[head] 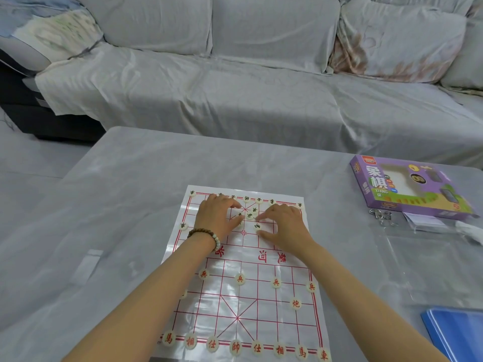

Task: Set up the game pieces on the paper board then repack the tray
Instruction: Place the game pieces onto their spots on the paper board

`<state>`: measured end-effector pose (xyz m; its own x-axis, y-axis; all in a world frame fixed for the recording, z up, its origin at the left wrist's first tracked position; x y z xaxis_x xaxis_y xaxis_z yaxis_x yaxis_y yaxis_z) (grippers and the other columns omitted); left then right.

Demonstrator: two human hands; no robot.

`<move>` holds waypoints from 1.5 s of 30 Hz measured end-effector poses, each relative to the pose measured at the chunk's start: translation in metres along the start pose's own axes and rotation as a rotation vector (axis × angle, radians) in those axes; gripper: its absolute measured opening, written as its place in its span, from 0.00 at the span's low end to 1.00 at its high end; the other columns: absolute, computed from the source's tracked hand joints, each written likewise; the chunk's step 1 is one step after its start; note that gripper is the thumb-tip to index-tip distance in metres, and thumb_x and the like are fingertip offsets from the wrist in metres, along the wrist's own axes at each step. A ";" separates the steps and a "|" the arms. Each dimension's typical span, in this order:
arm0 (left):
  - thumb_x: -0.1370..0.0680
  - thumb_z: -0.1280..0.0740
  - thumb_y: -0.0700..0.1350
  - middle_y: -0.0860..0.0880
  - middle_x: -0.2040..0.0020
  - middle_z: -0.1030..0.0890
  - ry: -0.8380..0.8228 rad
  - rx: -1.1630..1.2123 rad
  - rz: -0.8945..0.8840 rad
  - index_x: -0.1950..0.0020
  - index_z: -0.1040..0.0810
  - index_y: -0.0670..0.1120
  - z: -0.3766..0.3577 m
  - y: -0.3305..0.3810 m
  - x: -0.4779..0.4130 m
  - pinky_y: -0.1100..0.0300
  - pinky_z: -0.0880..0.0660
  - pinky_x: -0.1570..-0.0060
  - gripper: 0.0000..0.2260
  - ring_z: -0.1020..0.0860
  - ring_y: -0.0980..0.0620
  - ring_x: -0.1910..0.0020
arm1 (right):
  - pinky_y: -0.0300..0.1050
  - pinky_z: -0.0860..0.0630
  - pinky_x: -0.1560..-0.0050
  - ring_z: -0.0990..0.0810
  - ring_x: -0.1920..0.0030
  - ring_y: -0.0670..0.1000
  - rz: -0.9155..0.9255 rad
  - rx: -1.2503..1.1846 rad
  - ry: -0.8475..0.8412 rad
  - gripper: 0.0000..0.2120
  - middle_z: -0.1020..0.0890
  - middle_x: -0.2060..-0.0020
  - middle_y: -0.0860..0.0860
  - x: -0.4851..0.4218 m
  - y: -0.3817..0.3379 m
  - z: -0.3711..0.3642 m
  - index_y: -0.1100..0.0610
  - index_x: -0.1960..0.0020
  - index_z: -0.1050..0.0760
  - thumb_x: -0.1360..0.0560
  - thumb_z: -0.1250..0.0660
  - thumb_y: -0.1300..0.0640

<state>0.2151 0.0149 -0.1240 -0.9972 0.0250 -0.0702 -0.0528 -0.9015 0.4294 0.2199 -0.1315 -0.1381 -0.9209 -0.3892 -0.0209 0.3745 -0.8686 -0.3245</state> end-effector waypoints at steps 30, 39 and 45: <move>0.25 0.36 0.57 0.54 0.40 0.24 0.019 0.012 -0.007 0.41 0.24 0.54 -0.015 0.006 -0.014 0.59 0.37 0.39 0.15 0.32 0.53 0.38 | 0.48 0.41 0.36 0.29 0.41 0.50 -0.234 0.020 0.166 0.13 0.24 0.46 0.47 -0.031 0.087 0.031 0.47 0.47 0.21 0.28 0.33 0.44; 0.26 0.36 0.60 0.54 0.42 0.25 -0.047 -0.087 -0.007 0.41 0.25 0.54 -0.025 0.010 -0.015 0.59 0.36 0.42 0.17 0.33 0.52 0.41 | 0.45 0.41 0.38 0.29 0.42 0.49 -0.213 -0.040 0.179 0.13 0.24 0.45 0.46 -0.027 0.081 0.031 0.48 0.44 0.23 0.27 0.33 0.46; 0.26 0.34 0.58 0.53 0.44 0.24 -0.025 -0.079 0.024 0.44 0.23 0.53 -0.024 0.014 -0.018 0.58 0.36 0.41 0.14 0.32 0.52 0.41 | 0.42 0.43 0.37 0.29 0.43 0.48 -0.112 -0.088 0.269 0.13 0.25 0.46 0.46 -0.016 0.053 0.035 0.48 0.44 0.23 0.27 0.31 0.48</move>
<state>0.2339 -0.0087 -0.1384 -0.9992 0.0128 -0.0376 -0.0254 -0.9333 0.3581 0.2587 -0.1820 -0.1221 -0.9561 -0.1867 -0.2260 0.2685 -0.8671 -0.4195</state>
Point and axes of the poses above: each hand's wrist, its own x-axis away from the middle knuckle, its own z-axis out of the back of the hand, y = z × x, the point moved 10 cm from there along -x, towards the middle knuckle
